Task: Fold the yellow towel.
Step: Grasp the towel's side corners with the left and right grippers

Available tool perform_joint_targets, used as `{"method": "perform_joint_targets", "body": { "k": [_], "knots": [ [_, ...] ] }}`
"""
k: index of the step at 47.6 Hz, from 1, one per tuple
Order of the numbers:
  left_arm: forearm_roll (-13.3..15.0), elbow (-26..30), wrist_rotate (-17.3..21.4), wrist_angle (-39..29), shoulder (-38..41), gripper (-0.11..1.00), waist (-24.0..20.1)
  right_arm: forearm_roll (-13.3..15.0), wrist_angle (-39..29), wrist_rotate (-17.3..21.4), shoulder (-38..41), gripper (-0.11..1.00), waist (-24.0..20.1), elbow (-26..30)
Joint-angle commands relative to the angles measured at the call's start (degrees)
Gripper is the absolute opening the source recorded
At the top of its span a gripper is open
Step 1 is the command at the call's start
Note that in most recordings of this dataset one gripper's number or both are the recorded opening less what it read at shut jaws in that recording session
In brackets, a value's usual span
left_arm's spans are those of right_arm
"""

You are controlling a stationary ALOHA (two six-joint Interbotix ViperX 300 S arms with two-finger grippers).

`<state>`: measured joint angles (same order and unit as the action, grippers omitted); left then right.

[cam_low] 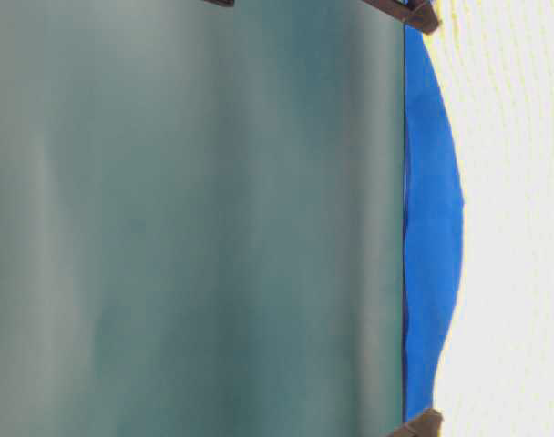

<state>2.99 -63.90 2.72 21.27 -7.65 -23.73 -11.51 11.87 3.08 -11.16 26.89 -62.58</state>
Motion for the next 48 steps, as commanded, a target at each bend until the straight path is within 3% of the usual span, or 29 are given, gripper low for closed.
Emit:
{"method": "perform_joint_targets", "body": {
  "k": [1,12,24,39,48],
  "knots": [
    [-0.09,0.53,0.09,-0.26,-1.85,0.03,-0.26,-0.18,-0.09,0.00,-1.23,0.05,0.09,0.26],
    [-0.09,0.09,-0.09,-0.44,-2.90,0.03,0.44,-0.53,-0.70,0.18,-1.67,0.05,-0.26,0.18],
    [0.09,-2.37,-1.41,-0.44,-5.62,0.03,6.24,-3.08,-3.69,0.35,-6.68,0.05,-4.48,-1.49],
    [0.09,-5.71,-7.12,-0.44,-9.40,0.03,17.05,-10.81,-5.36,0.35,-15.29,0.05,-16.35,-5.27],
    [0.09,-6.33,-12.66,-0.35,-9.84,0.03,24.35,-14.59,-4.83,0.35,-16.44,0.05,-24.43,-5.98]
  ]
}}
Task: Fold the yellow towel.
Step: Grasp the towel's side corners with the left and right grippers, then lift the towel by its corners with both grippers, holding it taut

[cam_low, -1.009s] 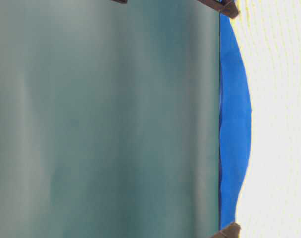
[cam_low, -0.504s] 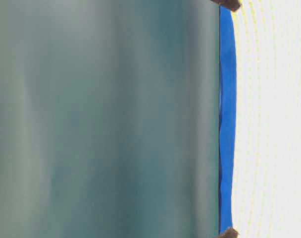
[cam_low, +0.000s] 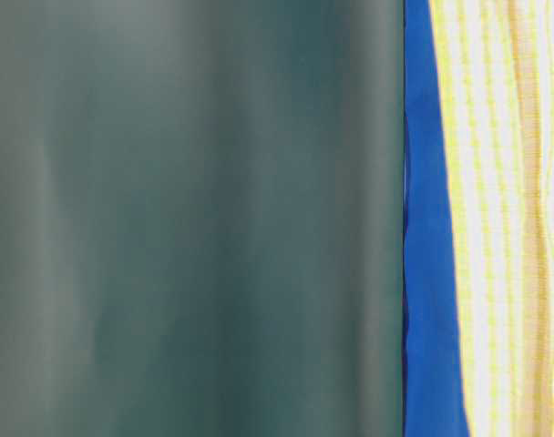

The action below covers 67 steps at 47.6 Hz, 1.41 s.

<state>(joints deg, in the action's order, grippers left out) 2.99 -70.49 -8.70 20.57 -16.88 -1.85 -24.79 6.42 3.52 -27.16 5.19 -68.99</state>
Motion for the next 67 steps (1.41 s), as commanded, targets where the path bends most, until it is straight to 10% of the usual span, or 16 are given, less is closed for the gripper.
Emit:
{"method": "perform_joint_targets", "body": {
  "k": [1,17,52,59,67],
  "knots": [
    [0.09,0.09,-1.76,0.35,-0.62,0.03,3.25,-1.49,0.79,-0.09,-0.35,0.05,-3.52,0.44],
    [0.09,1.41,-6.15,0.62,-0.26,0.03,13.89,-3.96,2.72,-0.09,1.58,0.05,-13.36,1.05],
    [0.09,4.31,-6.42,-5.27,2.72,0.04,14.85,-4.31,2.29,-0.09,9.76,0.05,-19.86,5.36],
    [0.09,4.48,-6.50,-5.27,2.72,0.26,14.85,-4.31,1.41,-0.09,9.84,0.09,-19.95,5.54],
    [0.09,5.10,-6.33,-5.27,1.93,0.62,14.85,-4.22,1.41,-0.53,9.67,0.54,-19.95,5.71]
  ]
}}
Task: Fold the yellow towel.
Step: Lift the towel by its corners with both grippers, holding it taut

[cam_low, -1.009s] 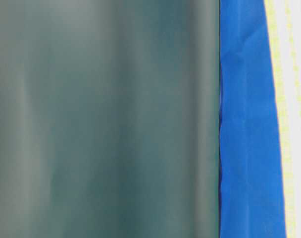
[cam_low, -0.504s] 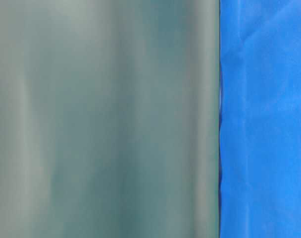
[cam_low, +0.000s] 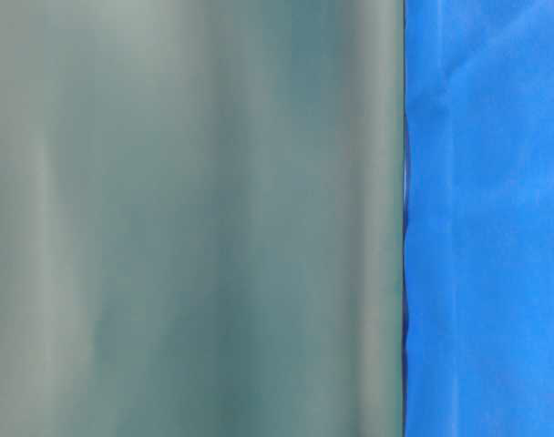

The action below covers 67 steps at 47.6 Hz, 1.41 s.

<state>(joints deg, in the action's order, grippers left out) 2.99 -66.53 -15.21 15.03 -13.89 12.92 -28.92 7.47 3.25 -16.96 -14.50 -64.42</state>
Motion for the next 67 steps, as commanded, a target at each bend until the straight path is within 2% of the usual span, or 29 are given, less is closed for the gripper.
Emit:
{"method": "perform_joint_targets", "body": {
  "k": [1,5,7,14,24,31,40,59,64,67],
  "knots": [
    [0.09,1.41,0.26,0.26,-1.32,0.65,0.09,0.00,0.35,-0.35,-0.70,0.60,-0.18,1.14],
    [0.09,2.02,0.88,0.26,-2.20,0.69,-0.35,0.53,0.35,-0.62,-1.41,0.80,0.44,1.05],
    [0.09,2.46,1.05,0.26,-2.55,0.67,-1.05,0.97,0.44,-0.70,-1.93,0.84,1.14,0.88],
    [0.00,3.25,1.23,-0.26,-2.90,0.66,-4.57,2.11,0.09,-1.58,-4.04,0.78,5.54,0.18],
    [-0.26,4.22,1.58,-5.36,-2.29,0.66,-13.18,2.37,-2.99,-3.69,-4.04,0.78,14.68,0.35],
    [-0.26,4.39,3.96,-7.47,-1.41,0.66,-15.91,2.37,-5.19,-4.75,-2.02,0.78,17.58,1.23],
    [-0.35,4.13,6.06,-7.47,2.81,0.66,-16.17,2.37,-5.10,-5.01,2.29,0.78,18.46,1.76],
    [-0.26,4.57,6.15,-6.86,10.55,0.65,-16.26,2.11,-3.96,-4.83,8.96,0.77,18.63,2.72],
    [-0.26,4.57,5.71,-7.03,10.63,0.64,-16.44,2.20,-4.22,-4.83,9.23,0.72,18.63,2.72],
    [-0.26,4.57,5.71,-7.47,10.63,0.60,-16.44,2.29,-4.39,-4.92,9.23,0.64,18.63,2.72]
  ]
}}
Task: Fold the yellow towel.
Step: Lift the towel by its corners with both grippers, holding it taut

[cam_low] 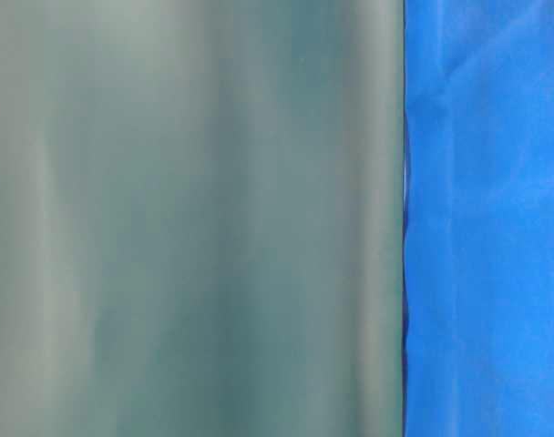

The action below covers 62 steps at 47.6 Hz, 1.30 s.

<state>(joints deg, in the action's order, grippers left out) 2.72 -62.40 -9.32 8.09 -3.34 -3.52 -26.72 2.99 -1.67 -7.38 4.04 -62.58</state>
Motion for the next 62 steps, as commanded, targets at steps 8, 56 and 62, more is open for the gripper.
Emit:
{"method": "perform_joint_targets", "body": {
  "k": [8,56,62],
  "knots": [
    [-0.09,0.53,0.53,-3.25,0.09,0.28,0.35,0.44,0.09,-0.62,-0.44,0.17,-0.26,0.97],
    [-0.09,8.53,0.35,-23.03,-24.87,0.02,0.00,2.72,-10.90,-0.09,-30.67,0.01,1.58,1.05],
    [-0.09,7.65,0.26,-22.94,-27.95,0.02,-0.09,2.90,-11.60,-0.09,-33.05,0.01,1.58,0.79]
  ]
}}
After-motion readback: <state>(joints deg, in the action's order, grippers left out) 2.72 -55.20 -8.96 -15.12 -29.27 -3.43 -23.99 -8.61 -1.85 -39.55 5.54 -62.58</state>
